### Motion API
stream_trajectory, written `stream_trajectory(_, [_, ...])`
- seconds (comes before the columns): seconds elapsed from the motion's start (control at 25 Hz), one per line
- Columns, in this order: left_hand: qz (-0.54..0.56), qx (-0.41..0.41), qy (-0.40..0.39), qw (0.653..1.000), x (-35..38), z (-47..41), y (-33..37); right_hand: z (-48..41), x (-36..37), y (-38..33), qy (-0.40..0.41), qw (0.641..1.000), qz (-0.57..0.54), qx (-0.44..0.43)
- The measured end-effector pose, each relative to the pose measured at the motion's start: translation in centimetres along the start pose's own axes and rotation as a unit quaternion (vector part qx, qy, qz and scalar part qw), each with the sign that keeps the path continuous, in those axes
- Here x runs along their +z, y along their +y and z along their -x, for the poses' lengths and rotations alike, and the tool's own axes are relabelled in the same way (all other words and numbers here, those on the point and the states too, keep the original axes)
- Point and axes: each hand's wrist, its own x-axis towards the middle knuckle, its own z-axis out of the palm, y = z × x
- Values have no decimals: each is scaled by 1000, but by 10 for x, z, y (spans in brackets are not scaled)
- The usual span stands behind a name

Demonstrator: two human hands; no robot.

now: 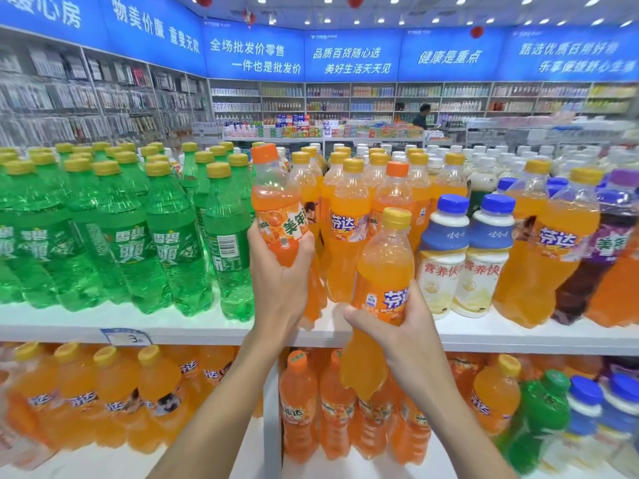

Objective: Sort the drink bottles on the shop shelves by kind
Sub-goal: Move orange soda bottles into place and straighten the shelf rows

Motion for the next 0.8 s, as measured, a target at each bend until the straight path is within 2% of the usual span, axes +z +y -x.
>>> stream_trajectory(0.2, [42,34,-11,998,-34,19,17,-30,37,-17,-4,998,51,-42])
stream_trajectory(0.8, [55,1,4,998,-96,56,22,-83,107,-12,37,991,124,-45])
